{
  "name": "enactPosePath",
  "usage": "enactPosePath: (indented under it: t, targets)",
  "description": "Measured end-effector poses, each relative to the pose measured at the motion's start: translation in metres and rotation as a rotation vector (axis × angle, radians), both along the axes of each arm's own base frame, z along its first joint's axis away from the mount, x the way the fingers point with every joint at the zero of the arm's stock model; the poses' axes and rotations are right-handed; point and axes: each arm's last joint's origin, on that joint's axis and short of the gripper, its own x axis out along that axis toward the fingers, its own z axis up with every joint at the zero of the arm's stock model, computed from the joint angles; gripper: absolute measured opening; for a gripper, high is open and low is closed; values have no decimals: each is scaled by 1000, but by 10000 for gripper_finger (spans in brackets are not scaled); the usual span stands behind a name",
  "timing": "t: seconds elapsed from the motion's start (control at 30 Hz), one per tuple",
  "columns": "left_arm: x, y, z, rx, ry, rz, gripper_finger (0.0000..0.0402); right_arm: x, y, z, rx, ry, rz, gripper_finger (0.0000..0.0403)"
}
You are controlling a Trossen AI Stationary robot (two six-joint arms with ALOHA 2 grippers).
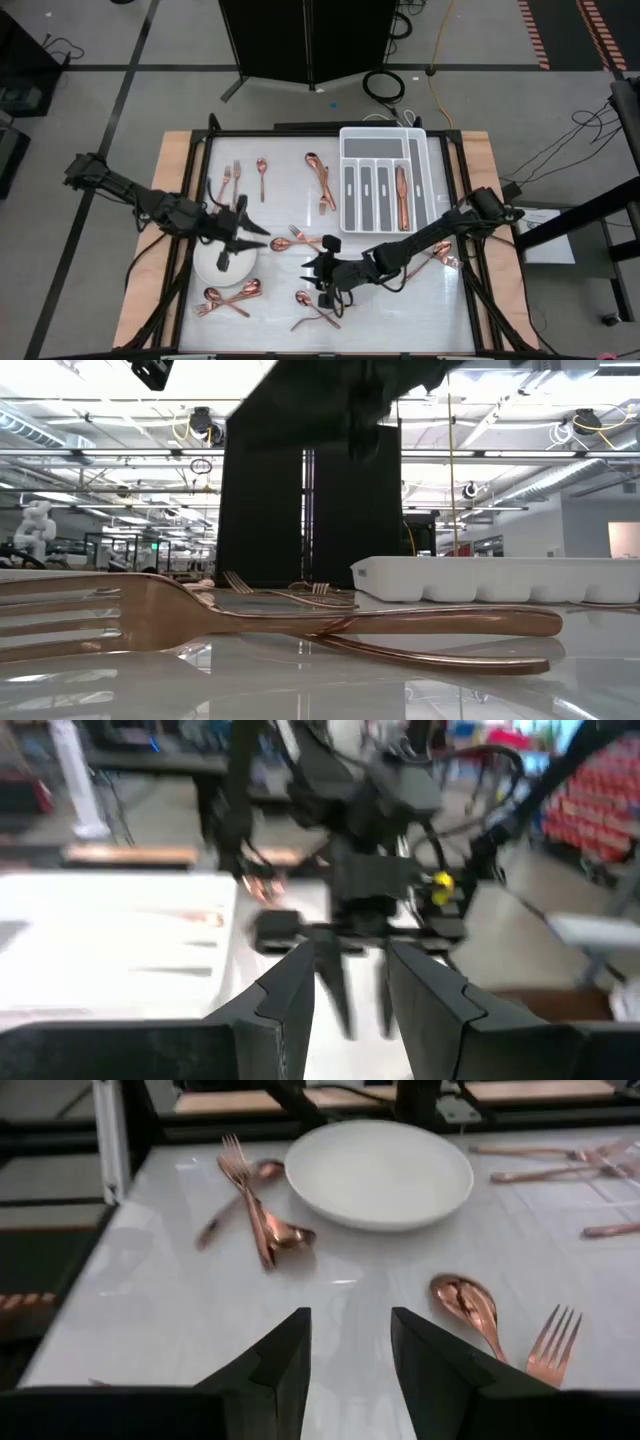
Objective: Sort silverware
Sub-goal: Put the bronze knife into the silverware tray
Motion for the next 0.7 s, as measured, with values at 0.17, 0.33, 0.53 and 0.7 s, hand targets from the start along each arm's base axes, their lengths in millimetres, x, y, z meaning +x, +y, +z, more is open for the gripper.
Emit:
enactPosePath:
  t: [0.17, 0.33, 0.53, 0.7]
  targets:
    - [17, -23, -6, 57, 112, -27, 128, 9, -8, -19, -21, 19, -20, 130]
    - [33, -33, -17, 71, 190, -18, 128, 17, -14, -32, -27, 8, -29, 130]
    - [37, -36, -36, -104, 376, 73, 128, 24, -17, -36, 9, -64, -26, 130]
    - [27, -35, -52, -162, 573, 162, 128, 26, -15, -31, 32, -106, 37, 130]
